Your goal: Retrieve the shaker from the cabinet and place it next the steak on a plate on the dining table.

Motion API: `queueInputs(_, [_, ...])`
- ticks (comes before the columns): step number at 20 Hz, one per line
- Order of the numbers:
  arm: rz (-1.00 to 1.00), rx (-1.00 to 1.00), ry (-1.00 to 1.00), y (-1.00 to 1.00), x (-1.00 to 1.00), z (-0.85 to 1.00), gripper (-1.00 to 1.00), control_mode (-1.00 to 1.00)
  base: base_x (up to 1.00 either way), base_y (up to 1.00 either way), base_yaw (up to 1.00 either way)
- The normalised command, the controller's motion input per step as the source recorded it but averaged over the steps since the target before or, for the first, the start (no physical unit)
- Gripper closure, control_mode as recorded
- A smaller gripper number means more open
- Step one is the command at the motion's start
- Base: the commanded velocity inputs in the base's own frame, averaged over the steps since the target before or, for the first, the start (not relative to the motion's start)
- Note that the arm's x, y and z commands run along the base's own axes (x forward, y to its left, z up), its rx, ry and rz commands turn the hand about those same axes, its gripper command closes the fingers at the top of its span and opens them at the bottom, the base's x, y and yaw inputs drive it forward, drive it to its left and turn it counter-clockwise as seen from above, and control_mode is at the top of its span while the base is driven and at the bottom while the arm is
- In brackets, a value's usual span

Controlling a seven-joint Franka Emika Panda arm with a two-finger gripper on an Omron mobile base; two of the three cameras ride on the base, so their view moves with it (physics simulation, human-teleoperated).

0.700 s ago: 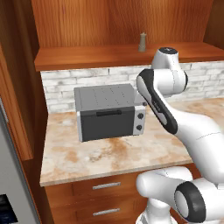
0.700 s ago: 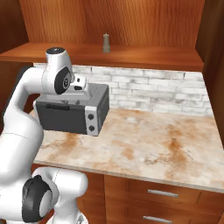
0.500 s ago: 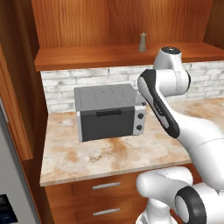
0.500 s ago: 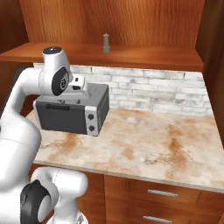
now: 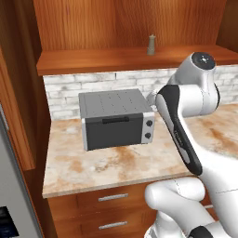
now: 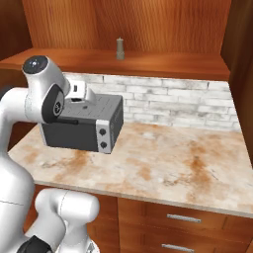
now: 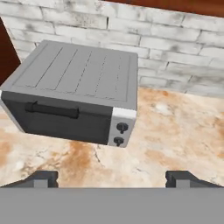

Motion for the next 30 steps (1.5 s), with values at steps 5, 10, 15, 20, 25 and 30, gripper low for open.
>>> queueInputs(5, [0.0,0.0,-0.12,-0.03,-0.13,0.66,-1.0,-1.0,0.0,0.0,0.0])
queueInputs(10, [0.0,0.0,-0.06,-0.18,-0.01,0.61,-1.0,-1.0,0.0,0.0,0.0])
queueInputs(15, [0.0,-0.01,-0.11,-0.13,0.08,0.4,-1.0,-1.0,0.0,0.0,0.0])
queueInputs(20, [0.0,-0.01,-0.12,-0.11,0.23,0.27,-1.0,-1.0,0.0,0.0,0.0])
queueInputs(25, [0.0,0.0,-0.17,-0.15,0.29,0.07,-1.0,-1.0,0.0,0.0,0.0])
queueInputs(30, [0.0,0.0,-0.02,-0.18,0.32,0.2,-1.0,-1.0,0.0,0.0,0.0])
